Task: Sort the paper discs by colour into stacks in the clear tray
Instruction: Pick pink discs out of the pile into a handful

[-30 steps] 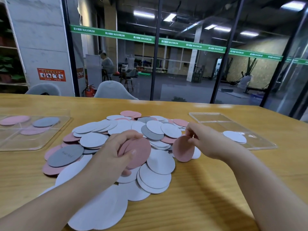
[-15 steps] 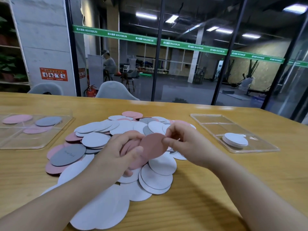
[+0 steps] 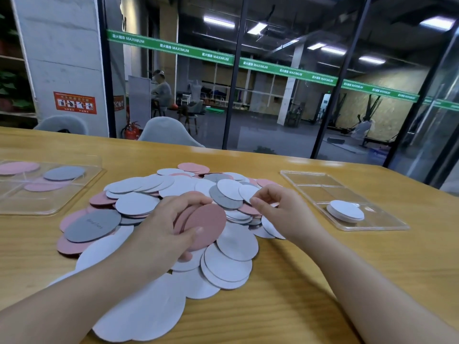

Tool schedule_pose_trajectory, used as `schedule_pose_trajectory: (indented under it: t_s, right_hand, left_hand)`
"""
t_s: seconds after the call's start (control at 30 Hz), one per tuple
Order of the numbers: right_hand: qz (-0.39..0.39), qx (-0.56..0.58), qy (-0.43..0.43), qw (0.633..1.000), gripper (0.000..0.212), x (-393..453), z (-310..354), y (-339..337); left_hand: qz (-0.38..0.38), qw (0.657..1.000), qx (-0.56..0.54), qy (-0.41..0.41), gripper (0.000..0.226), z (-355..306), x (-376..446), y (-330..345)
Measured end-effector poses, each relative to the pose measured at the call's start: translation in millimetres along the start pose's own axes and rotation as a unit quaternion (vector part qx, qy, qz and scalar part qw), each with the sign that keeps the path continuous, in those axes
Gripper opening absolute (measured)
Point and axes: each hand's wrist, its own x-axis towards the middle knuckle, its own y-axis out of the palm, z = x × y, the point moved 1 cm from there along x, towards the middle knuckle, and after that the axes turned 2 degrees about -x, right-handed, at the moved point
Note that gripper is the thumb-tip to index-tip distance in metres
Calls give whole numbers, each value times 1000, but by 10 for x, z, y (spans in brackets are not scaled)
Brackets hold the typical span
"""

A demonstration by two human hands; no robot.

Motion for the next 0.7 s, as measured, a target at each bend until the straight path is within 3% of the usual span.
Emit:
schedule_pose_trajectory:
  t_s: [0.3, 0.7]
  right_hand:
    - [-60, -114, 59, 990, 11, 346, -461, -88]
    - [-28, -216, 100, 971, 34, 907, -903, -5]
  left_hand:
    - [-4, 1000, 13, -11, 56, -29, -13, 9]
    - [-2, 997, 70, 15, 58, -68, -19, 9]
